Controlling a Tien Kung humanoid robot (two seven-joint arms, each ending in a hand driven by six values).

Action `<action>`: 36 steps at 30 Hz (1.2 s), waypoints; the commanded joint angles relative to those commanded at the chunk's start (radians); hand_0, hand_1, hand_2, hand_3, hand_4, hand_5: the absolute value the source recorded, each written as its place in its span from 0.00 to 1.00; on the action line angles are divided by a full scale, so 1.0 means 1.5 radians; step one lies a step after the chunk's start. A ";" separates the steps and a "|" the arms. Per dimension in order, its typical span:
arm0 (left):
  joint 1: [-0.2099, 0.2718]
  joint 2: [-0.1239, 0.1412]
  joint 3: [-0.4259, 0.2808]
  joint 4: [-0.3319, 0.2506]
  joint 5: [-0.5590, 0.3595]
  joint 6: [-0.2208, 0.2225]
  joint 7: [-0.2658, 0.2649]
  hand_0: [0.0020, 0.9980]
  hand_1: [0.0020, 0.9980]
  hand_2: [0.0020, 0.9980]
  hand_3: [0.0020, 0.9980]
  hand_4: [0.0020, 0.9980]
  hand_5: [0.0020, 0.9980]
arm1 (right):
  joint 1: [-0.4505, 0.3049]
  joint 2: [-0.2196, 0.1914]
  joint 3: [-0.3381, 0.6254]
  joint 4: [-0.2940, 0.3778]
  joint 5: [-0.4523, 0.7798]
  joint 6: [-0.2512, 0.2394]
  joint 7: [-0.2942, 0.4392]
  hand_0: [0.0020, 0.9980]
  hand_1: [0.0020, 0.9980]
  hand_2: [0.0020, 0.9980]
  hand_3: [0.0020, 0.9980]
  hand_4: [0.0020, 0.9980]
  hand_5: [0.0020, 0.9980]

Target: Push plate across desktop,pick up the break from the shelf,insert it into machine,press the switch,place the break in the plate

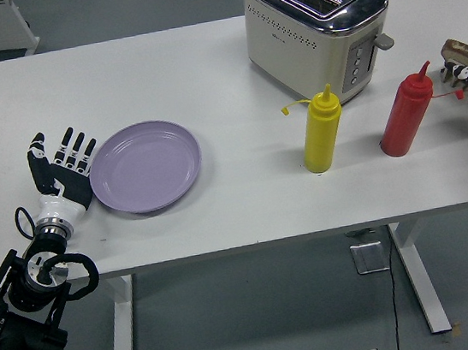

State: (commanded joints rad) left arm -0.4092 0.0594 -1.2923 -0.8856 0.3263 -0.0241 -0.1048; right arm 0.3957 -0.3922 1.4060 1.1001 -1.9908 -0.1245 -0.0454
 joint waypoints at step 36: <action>-0.054 -0.030 0.138 0.006 -0.038 -0.002 -0.010 0.89 0.94 0.95 0.91 0.67 1.00 | 0.076 -0.002 -0.051 -0.096 -0.089 -0.007 -0.015 0.45 0.49 0.51 0.51 0.58 0.13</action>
State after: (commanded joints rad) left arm -0.4903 0.0142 -1.0848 -0.8762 0.2690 -0.0269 -0.1193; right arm 0.5101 -0.3959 1.3295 0.9559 -2.1236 -0.1357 -0.0684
